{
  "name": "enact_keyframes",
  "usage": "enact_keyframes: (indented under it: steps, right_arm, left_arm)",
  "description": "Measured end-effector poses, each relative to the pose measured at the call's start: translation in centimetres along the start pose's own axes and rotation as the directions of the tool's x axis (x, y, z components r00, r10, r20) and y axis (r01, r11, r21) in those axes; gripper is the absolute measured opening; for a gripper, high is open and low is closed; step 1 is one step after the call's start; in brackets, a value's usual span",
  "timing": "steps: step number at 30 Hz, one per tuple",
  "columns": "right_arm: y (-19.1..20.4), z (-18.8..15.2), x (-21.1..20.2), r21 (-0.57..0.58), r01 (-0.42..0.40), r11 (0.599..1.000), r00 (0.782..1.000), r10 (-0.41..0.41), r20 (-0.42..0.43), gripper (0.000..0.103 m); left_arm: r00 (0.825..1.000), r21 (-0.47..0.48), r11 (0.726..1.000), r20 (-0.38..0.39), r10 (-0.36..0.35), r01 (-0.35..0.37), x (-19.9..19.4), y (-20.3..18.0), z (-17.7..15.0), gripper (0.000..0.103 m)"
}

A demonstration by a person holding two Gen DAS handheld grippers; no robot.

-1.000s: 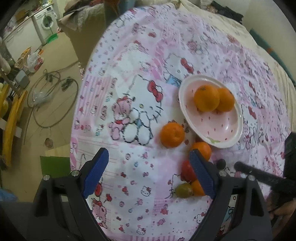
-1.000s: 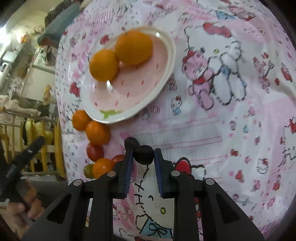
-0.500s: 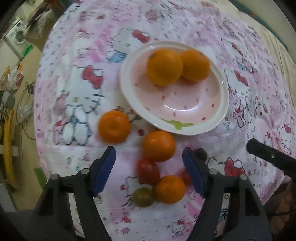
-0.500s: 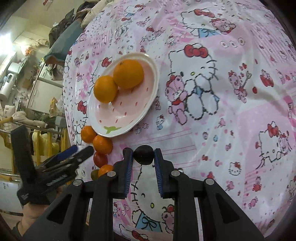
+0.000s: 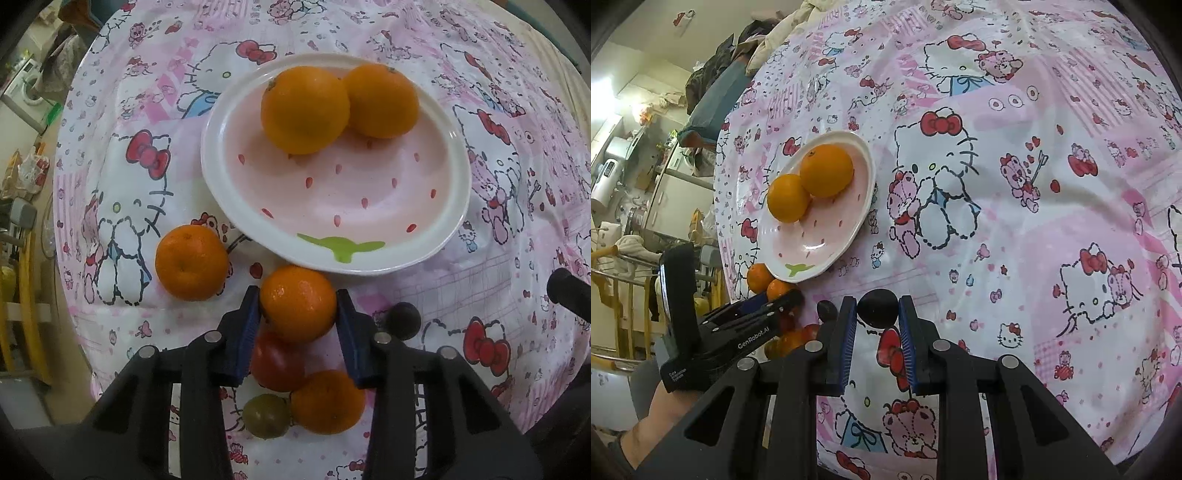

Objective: Organize fruits
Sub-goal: 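Grasp a small tangerine with the left tool while the right tool holds the berry, then place the tangerine on the plate with the left tool while the right tool drops the berry there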

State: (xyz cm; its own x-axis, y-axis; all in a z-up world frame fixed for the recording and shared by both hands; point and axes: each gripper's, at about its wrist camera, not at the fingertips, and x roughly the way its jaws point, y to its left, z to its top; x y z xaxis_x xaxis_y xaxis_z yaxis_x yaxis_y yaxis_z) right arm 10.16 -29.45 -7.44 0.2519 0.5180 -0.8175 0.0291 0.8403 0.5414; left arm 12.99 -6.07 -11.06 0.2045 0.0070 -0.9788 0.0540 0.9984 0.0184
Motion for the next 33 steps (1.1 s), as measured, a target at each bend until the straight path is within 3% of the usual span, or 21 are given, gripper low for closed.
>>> enact_keyframes:
  steps: [17, 23, 33]
  right_arm:
    - [2.6, 0.0, -0.1, -0.045, 0.017, 0.999, 1.000, -0.016, 0.018, 0.024]
    - [4.3, 0.4, -1.3, -0.061, -0.002, 0.998, 0.998, 0.006, 0.060, 0.024]
    - [7.6, 2.6, -3.7, -0.122, -0.027, 0.992, 0.992, 0.042, 0.120, 0.024]
  left_arm:
    - [0.992, 0.002, 1.000, 0.119, -0.027, 0.027, -5.3, 3.4, -3.0, 0.035]
    - [0.978, -0.007, 1.000, 0.206, -0.024, 0.027, -7.6, 4.0, -2.7, 0.035]
    - [0.967, -0.033, 0.996, 0.246, -0.072, 0.082, -10.8, 5.5, -0.5, 0.035]
